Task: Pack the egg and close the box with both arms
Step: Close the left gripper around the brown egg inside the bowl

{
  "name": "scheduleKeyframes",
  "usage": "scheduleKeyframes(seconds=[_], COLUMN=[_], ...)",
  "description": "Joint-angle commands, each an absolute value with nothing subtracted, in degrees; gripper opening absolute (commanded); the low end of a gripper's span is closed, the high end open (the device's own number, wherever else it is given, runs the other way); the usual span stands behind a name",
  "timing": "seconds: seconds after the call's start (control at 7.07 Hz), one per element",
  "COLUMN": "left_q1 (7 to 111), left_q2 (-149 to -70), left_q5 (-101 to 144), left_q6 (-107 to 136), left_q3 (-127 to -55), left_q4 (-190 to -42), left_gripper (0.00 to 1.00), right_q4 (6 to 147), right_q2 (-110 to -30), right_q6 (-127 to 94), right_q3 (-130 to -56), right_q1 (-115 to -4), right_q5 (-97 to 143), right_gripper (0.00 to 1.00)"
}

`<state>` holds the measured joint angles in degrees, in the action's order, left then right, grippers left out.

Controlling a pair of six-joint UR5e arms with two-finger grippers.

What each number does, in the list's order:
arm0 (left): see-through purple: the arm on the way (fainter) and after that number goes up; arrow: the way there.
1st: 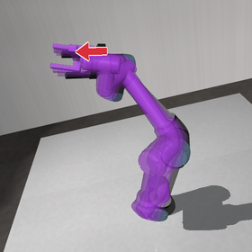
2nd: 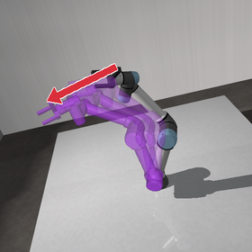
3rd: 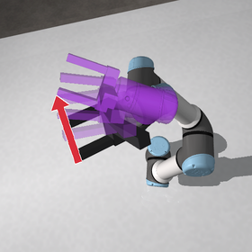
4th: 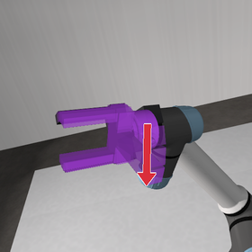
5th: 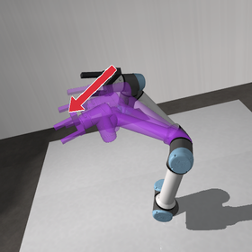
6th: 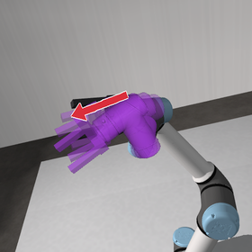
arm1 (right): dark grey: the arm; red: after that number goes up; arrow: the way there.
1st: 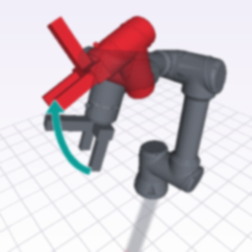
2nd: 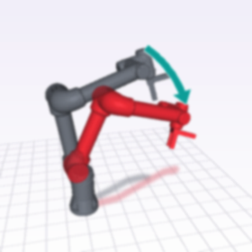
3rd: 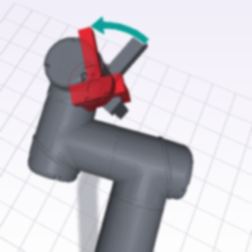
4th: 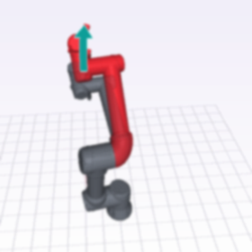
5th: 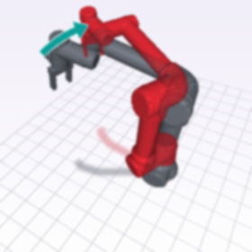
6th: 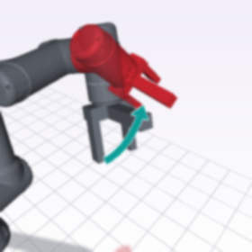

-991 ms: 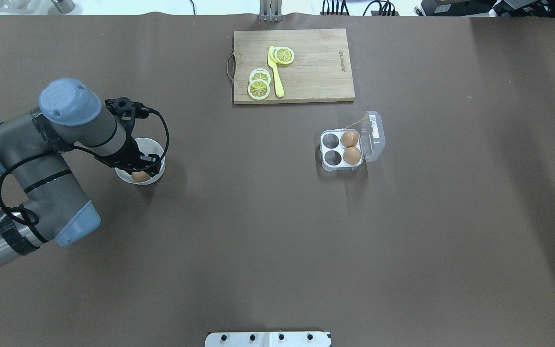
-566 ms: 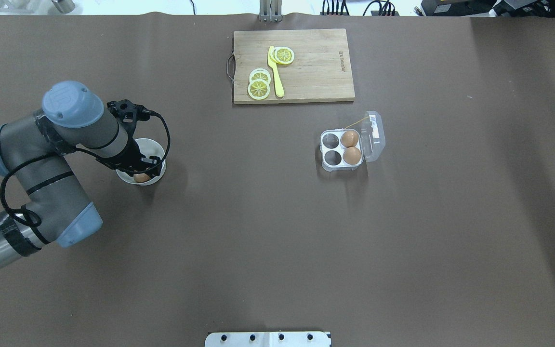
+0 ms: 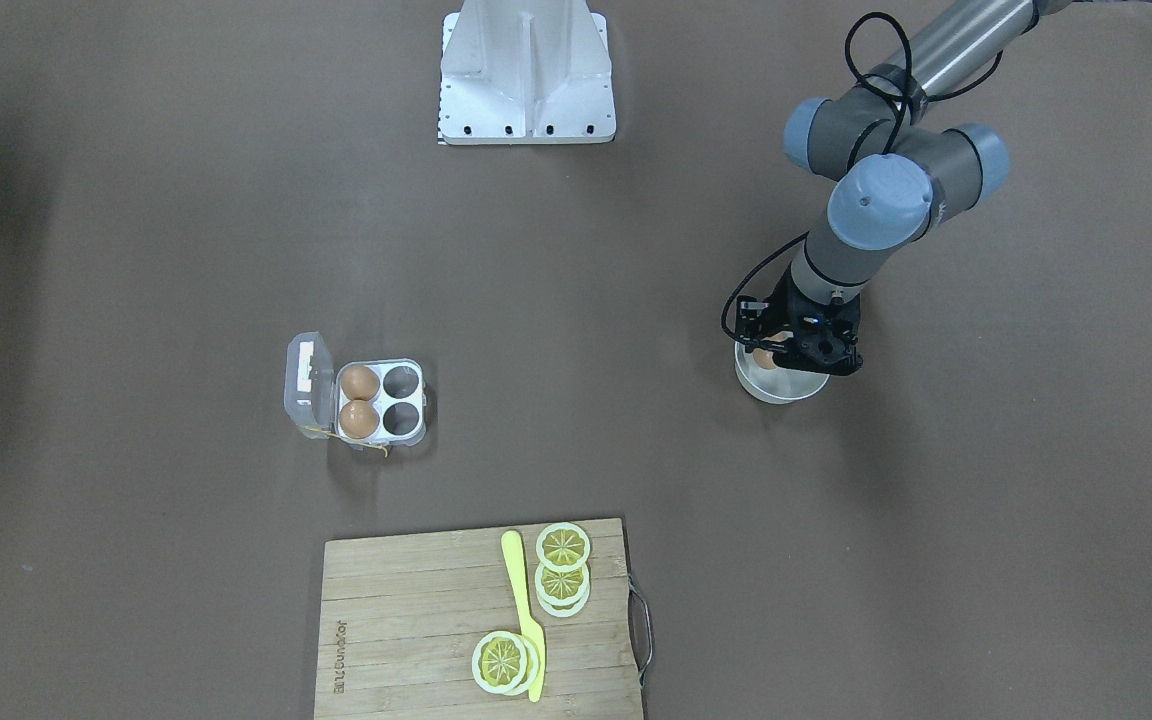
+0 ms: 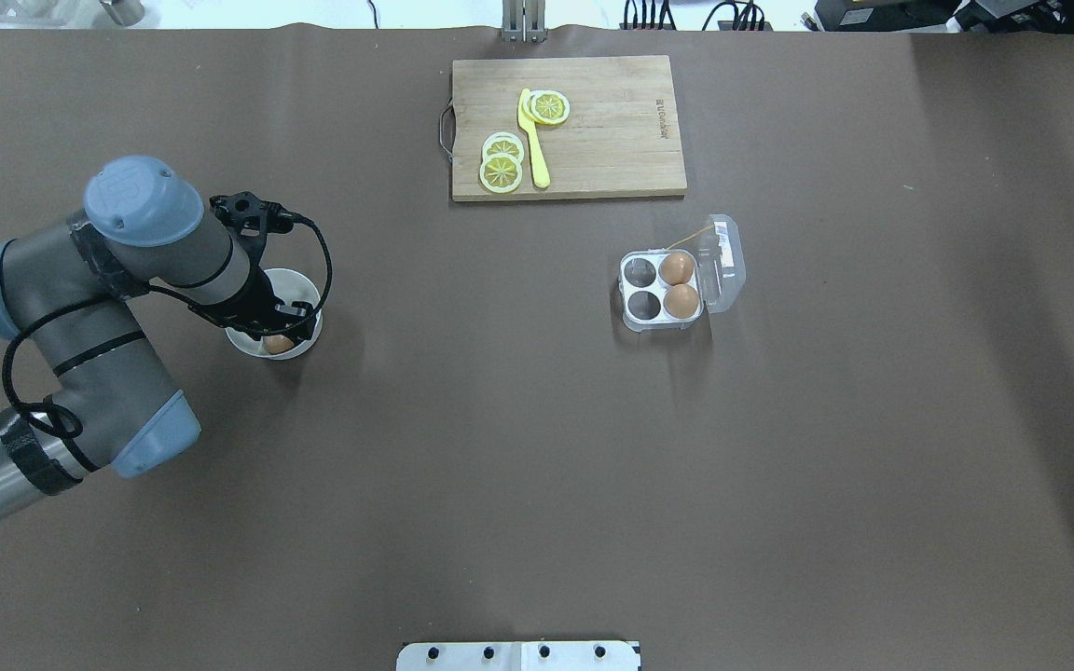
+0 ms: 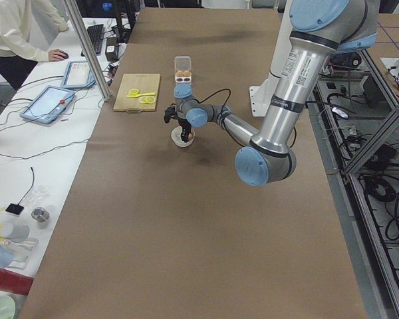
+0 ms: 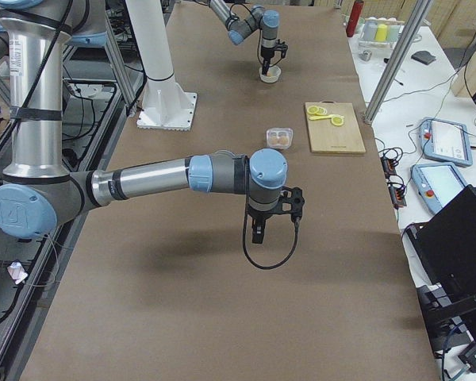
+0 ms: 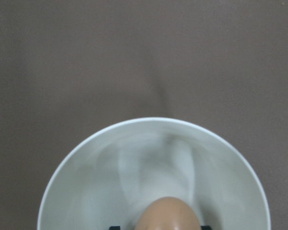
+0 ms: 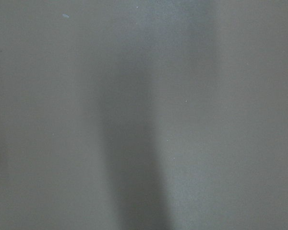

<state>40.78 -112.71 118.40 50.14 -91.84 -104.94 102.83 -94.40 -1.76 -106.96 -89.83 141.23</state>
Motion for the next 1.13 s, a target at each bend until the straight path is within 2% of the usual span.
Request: scheduleKeyframes(seconds=[0.0,0.28,0.71,0.99], left_q1=[40.8,40.8,40.9,41.7], left_q2=[-113.1,-113.3,-113.2,-113.1], left_q5=[118.6,118.6,118.5,118.8], left_q6=[50.1,50.1,50.1,50.0], left_q3=[-91.8,-91.6,-91.5,-92.5], left_q4=[-104.9,-104.9,-104.9,-104.7], left_gripper=[0.64,0.64,0.3,0.16], right_q4=[102.8,102.8,102.8,102.8], right_q2=[-94.4,-94.4,-94.4,-94.5], right_q6=[-1.8,-1.8,-1.8,-1.8], right_q3=[-107.0,-107.1,-107.1,-107.1], right_q1=[-89.8,-89.8,-89.8,-89.8], right_q5=[141.2,141.2,141.2,141.2], right_gripper=[1.0,1.0,1.0,1.0])
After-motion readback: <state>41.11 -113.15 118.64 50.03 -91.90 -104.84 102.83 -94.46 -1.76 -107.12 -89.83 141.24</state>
